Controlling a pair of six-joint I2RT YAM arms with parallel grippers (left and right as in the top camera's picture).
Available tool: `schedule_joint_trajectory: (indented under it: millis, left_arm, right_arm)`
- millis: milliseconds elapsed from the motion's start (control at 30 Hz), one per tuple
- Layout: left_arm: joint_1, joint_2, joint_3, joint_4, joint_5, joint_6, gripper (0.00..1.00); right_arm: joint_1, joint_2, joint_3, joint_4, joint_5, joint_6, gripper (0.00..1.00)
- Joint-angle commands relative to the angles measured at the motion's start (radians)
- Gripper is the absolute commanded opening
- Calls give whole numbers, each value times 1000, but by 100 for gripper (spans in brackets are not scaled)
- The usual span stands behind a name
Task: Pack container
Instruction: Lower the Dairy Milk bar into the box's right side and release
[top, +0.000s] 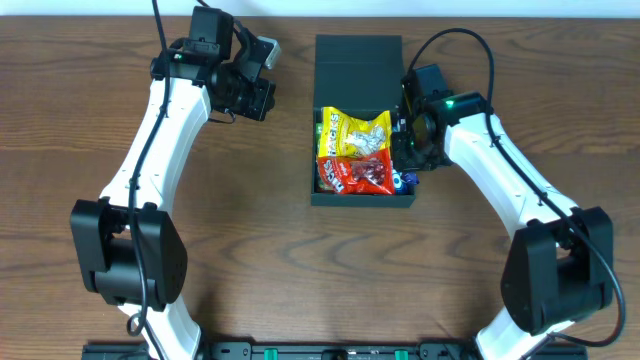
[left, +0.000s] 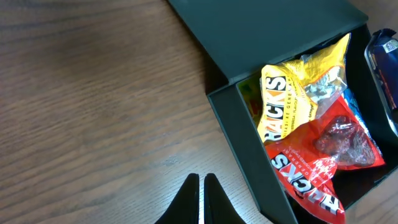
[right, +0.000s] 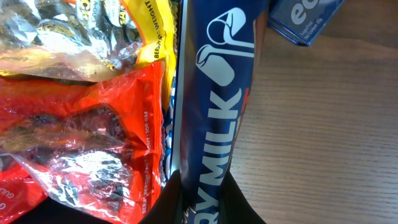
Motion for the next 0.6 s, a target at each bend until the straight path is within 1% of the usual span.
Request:
schedule_joint_trajectory:
  millis: [0,133,167,200,233,267,300,333,400,467,567]
  left_arm:
    - [2,-19,27,-4,0,21,6]
    - [2,-19,27,-3,0,21,6]
    - [2,-19,27,-3,0,21,6]
    - [2,-19,27,-3,0,21,6]
    - [2,-19,27,-3,0,21,6]
    - [2,-19,27,-3,0,21,6]
    - [2,-19,27,-3,0,21,6]
    - [2,-19,27,-3,0,21,6]
    - [2,-19,27,-4,0,21,6]
    - [2,-19,27,-4,0,21,6]
    - [2,-19,27,-4,0,21,6]
  right_arm:
    - [12,-7,-3,6,-4,22,2]
    - [12,-7,-3,10,-4,47,2]
    - [12,-7,-3,9,-4,47,12]
    - [12,-7,-3,9,-4,46,31]
    - [12,-7,-3,9,-5,46,54]
    - [12,-7,-3,9,-4,46,67]
    - [12,-7,-3,10,-4,46,78]
    - [12,-8,-2,10,-5,47,80]
    - [11,-16,14,10,-8,66,74]
    - [4,-43,56,11,2,73,73]
    - [-8,-79,116,21,92,100,74]
